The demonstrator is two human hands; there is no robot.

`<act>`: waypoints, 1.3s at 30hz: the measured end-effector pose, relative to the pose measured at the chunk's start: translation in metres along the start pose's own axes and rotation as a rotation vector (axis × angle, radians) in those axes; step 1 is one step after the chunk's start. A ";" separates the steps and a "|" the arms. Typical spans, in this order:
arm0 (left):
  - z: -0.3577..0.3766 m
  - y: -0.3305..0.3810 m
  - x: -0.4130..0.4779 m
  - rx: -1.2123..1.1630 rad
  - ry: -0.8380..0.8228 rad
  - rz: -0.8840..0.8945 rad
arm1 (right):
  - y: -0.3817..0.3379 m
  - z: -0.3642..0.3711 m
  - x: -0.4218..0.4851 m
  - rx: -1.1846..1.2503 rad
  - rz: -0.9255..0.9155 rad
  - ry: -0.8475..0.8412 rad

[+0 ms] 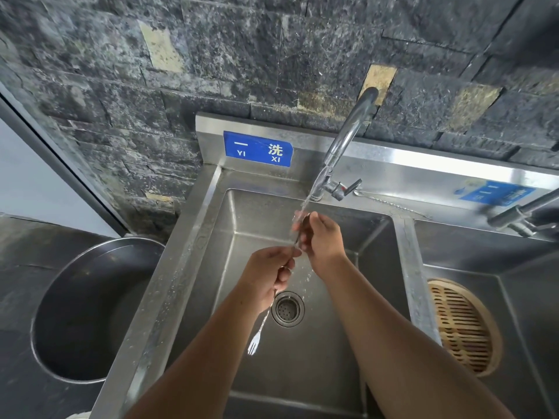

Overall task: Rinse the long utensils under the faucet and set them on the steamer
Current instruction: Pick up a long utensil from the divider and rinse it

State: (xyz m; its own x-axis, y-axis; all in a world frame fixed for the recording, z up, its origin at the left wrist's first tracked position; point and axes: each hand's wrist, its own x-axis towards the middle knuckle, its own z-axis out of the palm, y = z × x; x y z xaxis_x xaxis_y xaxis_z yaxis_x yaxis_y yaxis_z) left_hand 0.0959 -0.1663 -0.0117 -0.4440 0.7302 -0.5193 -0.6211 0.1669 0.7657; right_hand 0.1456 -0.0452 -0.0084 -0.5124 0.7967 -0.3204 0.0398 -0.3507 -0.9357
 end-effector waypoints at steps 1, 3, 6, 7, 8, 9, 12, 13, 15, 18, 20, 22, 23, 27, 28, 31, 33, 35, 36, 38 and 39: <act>0.001 -0.001 0.000 0.003 0.019 0.014 | 0.000 0.001 -0.001 -0.021 -0.010 -0.007; 0.001 -0.001 0.002 -0.022 0.055 0.019 | 0.003 0.003 -0.003 -0.071 -0.042 -0.021; -0.003 -0.002 0.004 -0.039 0.073 0.021 | 0.007 0.004 -0.005 -0.123 -0.091 -0.062; -0.004 -0.003 0.004 -0.037 0.075 0.027 | 0.008 0.004 -0.005 -0.139 -0.101 -0.074; -0.006 -0.005 0.003 -0.033 0.079 0.036 | 0.009 0.006 -0.004 -0.154 -0.106 -0.078; -0.008 -0.007 0.002 -0.029 0.087 0.048 | 0.009 0.007 -0.004 -0.167 -0.107 -0.074; -0.013 -0.012 0.001 -0.022 0.097 0.079 | 0.010 0.015 -0.005 -0.187 -0.105 -0.043; -0.014 -0.014 0.001 -0.018 0.095 0.083 | 0.010 0.017 -0.005 -0.186 -0.089 -0.008; -0.014 -0.017 0.000 -0.011 0.098 0.092 | 0.009 0.018 -0.003 -0.174 -0.046 0.061; -0.013 -0.018 0.000 -0.035 0.115 0.107 | 0.010 0.020 -0.005 -0.145 -0.017 0.041; -0.012 -0.015 0.004 -0.054 0.124 0.113 | 0.012 0.019 -0.009 -0.132 -0.031 -0.031; -0.010 -0.010 0.008 -0.038 0.127 0.123 | 0.011 0.015 -0.011 -0.156 -0.056 -0.082; -0.009 -0.008 0.009 -0.021 0.125 0.128 | 0.009 0.013 -0.011 -0.159 -0.058 -0.094; -0.003 -0.002 0.014 0.016 0.084 0.155 | -0.008 0.013 -0.005 -0.154 -0.044 -0.069; -0.001 0.001 0.016 0.017 0.070 0.166 | -0.013 0.013 -0.003 -0.172 -0.052 -0.066; 0.008 0.013 0.027 0.015 0.040 0.198 | -0.024 0.012 0.003 -0.189 -0.118 -0.097; 0.015 0.021 0.033 0.018 0.014 0.236 | -0.031 0.010 0.005 -0.166 -0.159 -0.103; 0.022 0.026 0.038 0.014 -0.032 0.279 | -0.039 0.007 0.009 -0.165 -0.170 -0.073; 0.024 0.029 0.040 0.005 -0.060 0.292 | -0.043 0.005 0.012 -0.176 -0.177 -0.059; 0.026 0.034 0.042 -0.035 -0.115 0.297 | -0.052 0.003 0.015 -0.186 -0.197 -0.057; 0.025 0.036 0.043 -0.056 -0.136 0.293 | -0.056 0.003 0.016 -0.179 -0.206 -0.063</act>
State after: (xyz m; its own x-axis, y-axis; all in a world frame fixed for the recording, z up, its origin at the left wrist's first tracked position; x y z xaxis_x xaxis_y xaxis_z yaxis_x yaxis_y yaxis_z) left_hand 0.0710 -0.1120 0.0030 -0.5216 0.8239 -0.2214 -0.5157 -0.0977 0.8512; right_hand 0.1328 -0.0138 0.0396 -0.5777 0.8080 -0.1159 0.0771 -0.0873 -0.9932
